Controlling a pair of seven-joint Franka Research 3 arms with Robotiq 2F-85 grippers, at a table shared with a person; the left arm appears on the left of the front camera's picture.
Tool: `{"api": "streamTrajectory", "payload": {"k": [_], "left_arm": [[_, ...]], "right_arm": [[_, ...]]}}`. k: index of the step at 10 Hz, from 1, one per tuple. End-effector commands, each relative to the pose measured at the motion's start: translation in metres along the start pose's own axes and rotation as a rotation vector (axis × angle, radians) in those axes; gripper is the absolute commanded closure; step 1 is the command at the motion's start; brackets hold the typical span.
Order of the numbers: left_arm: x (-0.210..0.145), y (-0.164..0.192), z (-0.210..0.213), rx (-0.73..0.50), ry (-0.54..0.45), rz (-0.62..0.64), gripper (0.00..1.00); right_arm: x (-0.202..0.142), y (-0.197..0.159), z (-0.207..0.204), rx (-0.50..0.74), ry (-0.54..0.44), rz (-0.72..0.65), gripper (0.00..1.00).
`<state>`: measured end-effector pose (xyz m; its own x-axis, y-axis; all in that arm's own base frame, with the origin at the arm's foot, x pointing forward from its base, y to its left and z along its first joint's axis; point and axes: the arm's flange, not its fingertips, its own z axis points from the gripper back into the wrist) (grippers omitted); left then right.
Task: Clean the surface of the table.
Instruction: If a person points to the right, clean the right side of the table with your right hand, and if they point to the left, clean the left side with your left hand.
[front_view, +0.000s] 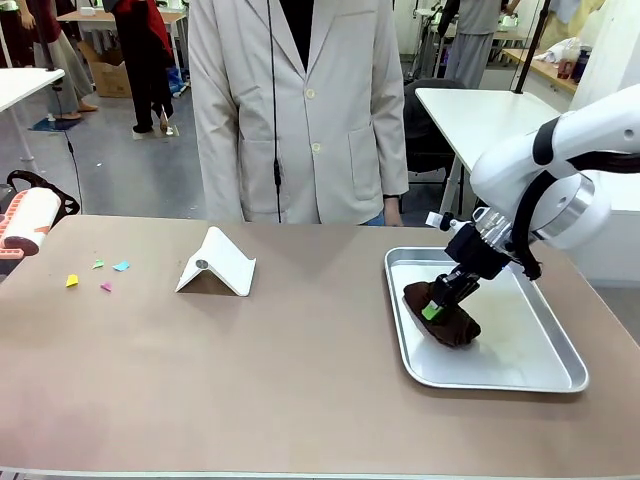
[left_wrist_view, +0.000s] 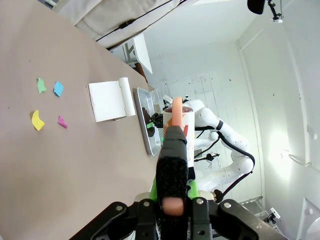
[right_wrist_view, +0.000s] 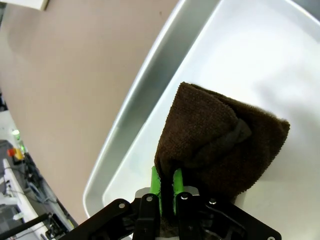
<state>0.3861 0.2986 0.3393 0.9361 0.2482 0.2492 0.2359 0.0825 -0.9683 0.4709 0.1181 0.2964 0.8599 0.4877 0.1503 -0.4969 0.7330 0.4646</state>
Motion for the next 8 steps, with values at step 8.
{"api": "streamTrajectory", "payload": {"k": [8], "left_arm": [[-0.003, -0.003, -0.001, -0.009, 0.0, -0.019, 1.0]], "right_arm": [[-0.03, -0.051, 0.032, -0.215, -0.114, -0.256, 0.89]]}}
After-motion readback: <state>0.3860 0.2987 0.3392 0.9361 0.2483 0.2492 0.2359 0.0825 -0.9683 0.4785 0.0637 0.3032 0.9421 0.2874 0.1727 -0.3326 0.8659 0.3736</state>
